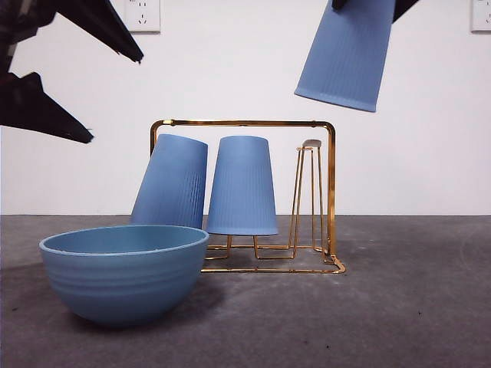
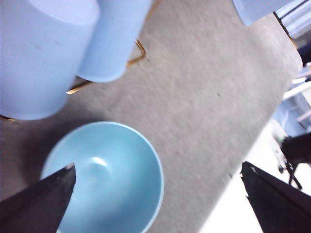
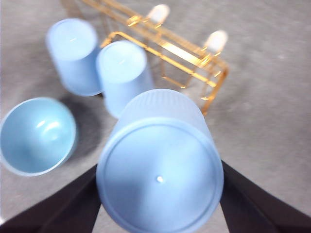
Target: Right arm lift cup from the cupboard, then place it on the right of the bowl
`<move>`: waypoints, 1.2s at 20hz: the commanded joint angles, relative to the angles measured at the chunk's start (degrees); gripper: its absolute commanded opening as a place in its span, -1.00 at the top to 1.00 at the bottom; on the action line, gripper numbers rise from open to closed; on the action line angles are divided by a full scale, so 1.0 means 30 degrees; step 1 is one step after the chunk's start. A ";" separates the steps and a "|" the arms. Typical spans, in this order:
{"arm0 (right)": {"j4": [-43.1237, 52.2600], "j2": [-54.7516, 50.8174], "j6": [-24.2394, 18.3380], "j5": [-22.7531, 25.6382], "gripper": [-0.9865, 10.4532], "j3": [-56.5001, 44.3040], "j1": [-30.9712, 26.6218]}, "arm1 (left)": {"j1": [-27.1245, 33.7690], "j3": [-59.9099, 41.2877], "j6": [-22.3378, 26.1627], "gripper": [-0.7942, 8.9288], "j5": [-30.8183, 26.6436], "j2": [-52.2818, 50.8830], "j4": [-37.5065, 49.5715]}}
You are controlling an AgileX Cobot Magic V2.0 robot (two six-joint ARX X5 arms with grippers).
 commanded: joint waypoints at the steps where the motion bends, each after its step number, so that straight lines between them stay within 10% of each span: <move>1: 0.1880 -0.1974 0.0444 -0.0066 0.36 -0.2958 0.0138 | -0.0488 0.0350 -0.0357 -0.31 0.0452 0.0663 0.0073; 14: 1.6546 -0.9763 0.7548 -0.7832 0.36 -1.7755 0.0102 | -0.1115 0.0342 -0.4262 -0.31 0.8153 0.4626 0.2630; 24: 2.5835 -0.8065 1.1832 -0.8488 0.36 -2.1566 0.0889 | -0.1778 0.0342 -0.7912 -0.31 0.8342 0.5894 0.6761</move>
